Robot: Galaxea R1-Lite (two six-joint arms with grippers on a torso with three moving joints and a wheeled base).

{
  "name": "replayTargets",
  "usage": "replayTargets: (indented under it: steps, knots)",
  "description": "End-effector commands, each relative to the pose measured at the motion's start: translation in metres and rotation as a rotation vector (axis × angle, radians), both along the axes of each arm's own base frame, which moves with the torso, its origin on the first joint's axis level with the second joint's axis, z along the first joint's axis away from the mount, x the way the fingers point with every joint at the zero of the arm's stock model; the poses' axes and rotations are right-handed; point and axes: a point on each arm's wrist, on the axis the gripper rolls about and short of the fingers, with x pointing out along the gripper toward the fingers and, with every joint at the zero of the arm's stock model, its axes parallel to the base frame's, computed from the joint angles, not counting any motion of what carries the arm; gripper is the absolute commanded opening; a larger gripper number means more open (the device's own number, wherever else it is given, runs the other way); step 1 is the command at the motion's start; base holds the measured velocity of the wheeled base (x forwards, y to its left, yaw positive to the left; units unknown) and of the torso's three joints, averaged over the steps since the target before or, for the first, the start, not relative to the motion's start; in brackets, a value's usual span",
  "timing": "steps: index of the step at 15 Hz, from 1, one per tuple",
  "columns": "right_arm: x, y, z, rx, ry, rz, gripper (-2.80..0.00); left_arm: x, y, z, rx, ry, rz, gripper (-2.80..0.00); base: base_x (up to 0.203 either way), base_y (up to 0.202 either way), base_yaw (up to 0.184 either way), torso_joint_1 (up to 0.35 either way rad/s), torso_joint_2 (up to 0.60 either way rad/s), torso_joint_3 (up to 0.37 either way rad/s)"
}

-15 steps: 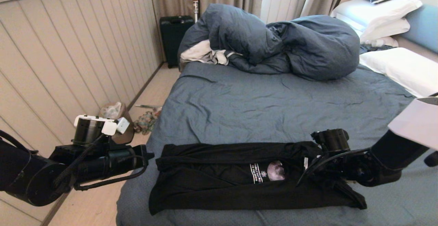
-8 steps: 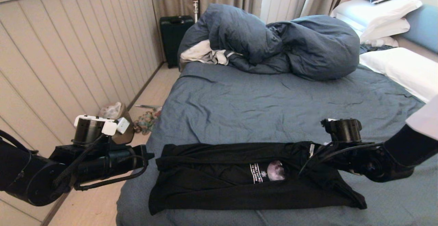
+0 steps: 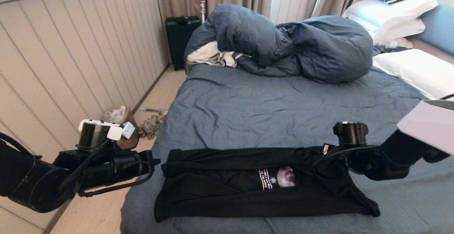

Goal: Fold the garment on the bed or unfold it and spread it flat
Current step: Fold the black T-shirt

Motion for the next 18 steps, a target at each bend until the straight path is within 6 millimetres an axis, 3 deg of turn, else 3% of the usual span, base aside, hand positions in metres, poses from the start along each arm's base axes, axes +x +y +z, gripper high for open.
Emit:
replayTargets:
  steps: [1,7,13,15,18]
  knots:
    - [-0.002,0.006,-0.01,-0.004,0.036,0.016,-2.8,0.0,0.0,0.0,-0.004,-0.003,0.001,-2.8,0.0,0.0,0.0,0.0,0.0,0.0]
    - [-0.038,0.038,-0.023,0.004,0.153,0.182,-2.8,0.0,0.0,0.0,-0.007,-0.012,0.001,-2.8,0.0,0.0,0.0,0.0,0.0,0.0]
    - [-0.086,0.068,-0.012,0.006,0.199,0.324,-2.8,0.0,0.0,0.0,-0.006,-0.01,0.001,-2.8,0.0,0.0,0.0,0.0,0.0,0.0]
    - [-0.097,0.071,-0.005,0.003,0.195,0.348,-2.8,0.0,0.0,0.0,-0.007,-0.012,0.001,-2.8,0.0,0.0,0.0,0.0,0.0,0.0]
    - [-0.086,0.055,0.012,0.014,0.124,0.291,-2.8,0.001,0.0,0.0,-0.006,-0.012,0.002,-2.8,0.0,0.0,0.0,0.0,0.0,0.0]
